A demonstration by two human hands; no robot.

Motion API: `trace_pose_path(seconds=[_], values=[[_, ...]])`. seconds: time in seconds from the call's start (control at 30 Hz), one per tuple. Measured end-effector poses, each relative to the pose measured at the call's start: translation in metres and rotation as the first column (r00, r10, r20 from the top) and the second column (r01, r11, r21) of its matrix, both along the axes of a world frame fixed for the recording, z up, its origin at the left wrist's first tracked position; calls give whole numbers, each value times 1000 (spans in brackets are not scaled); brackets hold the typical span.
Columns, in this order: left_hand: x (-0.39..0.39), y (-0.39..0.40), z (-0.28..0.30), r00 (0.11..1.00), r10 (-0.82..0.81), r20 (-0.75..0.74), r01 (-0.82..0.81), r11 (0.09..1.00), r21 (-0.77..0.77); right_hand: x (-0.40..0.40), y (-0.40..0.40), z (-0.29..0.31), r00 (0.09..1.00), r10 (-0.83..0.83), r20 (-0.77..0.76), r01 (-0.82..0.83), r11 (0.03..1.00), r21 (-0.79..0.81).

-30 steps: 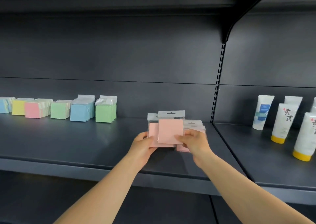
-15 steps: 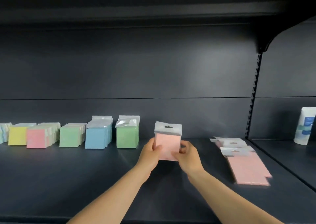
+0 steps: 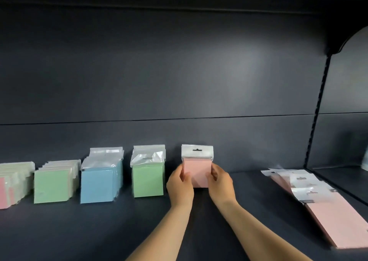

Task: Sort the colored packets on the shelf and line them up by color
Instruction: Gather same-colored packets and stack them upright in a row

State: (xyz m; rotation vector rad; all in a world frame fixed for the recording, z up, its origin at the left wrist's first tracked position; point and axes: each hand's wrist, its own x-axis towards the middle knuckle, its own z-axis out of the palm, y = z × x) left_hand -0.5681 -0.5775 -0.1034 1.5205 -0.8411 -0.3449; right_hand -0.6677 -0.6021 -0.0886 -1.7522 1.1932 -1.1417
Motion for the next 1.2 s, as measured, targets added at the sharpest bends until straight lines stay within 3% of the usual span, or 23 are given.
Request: trace_pose_path(seconds=[0.67, 0.97, 1.1, 1.2], values=[[13, -27, -2, 993, 94, -75, -94, 996, 4, 20, -37, -7, 999, -22, 47, 21, 999, 27], [10, -21, 6, 993, 108, 52, -112, 991, 70, 16, -31, -3, 998, -47, 33, 47, 999, 11], [-5, 2, 20, 954, 131, 269, -165, 981, 105, -15, -26, 10, 989, -74, -129, 63, 994, -87], [-22, 22, 39, 884, 68, 463, -136, 984, 114, -64, -23, 37, 899, -104, -426, -14, 964, -265]])
